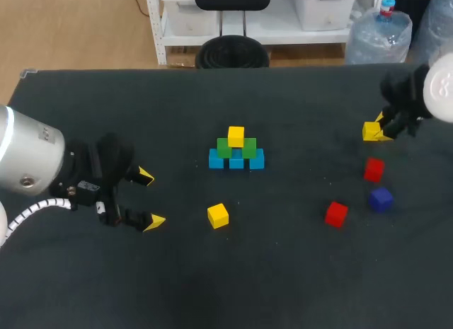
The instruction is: Place the blue cubes, place green cubes on the blue cubes, place the yellow cubes on the green cubes, then place the red cubes on the yellow cubes, and place purple cube on the red cubes.
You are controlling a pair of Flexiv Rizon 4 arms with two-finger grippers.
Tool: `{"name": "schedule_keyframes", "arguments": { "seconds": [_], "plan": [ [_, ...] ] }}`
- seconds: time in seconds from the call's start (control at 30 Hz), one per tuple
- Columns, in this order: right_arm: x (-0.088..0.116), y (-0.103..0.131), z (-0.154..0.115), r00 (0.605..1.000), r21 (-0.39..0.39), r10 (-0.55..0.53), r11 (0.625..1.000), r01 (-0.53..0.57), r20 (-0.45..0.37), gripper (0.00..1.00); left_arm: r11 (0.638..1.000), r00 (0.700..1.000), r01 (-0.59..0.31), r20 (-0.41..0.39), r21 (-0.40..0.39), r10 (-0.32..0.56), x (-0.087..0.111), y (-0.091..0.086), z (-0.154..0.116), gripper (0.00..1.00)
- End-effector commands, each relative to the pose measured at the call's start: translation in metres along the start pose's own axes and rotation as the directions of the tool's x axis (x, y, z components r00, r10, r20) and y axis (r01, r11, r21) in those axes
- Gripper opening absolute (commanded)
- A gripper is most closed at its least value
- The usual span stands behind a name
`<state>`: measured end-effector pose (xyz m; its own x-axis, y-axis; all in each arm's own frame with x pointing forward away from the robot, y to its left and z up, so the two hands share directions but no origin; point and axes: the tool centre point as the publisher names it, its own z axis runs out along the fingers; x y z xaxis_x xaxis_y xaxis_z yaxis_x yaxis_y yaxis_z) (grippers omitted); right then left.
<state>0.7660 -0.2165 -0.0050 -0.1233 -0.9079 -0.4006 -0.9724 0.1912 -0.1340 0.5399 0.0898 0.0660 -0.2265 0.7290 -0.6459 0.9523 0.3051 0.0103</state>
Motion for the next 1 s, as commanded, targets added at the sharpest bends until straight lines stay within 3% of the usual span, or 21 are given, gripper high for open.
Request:
{"name": "schedule_keyframes", "arguments": {
  "seconds": [0.03,0.5,1.0],
  "plan": [
    [-0.012,0.002,-0.012,1.0,0.01,0.003,1.0,-0.003,-0.001,0.0,1.0,1.0,-0.002,0.009,0.0,0.002,0.002,0.0,-0.001,1.0],
    [-0.095,0.031,-0.05,0.998,0.026,0.002,1.0,-0.003,0.059,0.0,1.0,1.0,-0.002,0.009,0.0,0.002,0.002,0.0,-0.001,1.0],
    [-0.154,0.051,-0.039,0.997,0.011,-0.005,1.0,0.004,0.077,0.0,1.0,1.0,-0.002,0.009,0.0,0.002,0.002,0.0,-0.001,1.0]
  ]
}}
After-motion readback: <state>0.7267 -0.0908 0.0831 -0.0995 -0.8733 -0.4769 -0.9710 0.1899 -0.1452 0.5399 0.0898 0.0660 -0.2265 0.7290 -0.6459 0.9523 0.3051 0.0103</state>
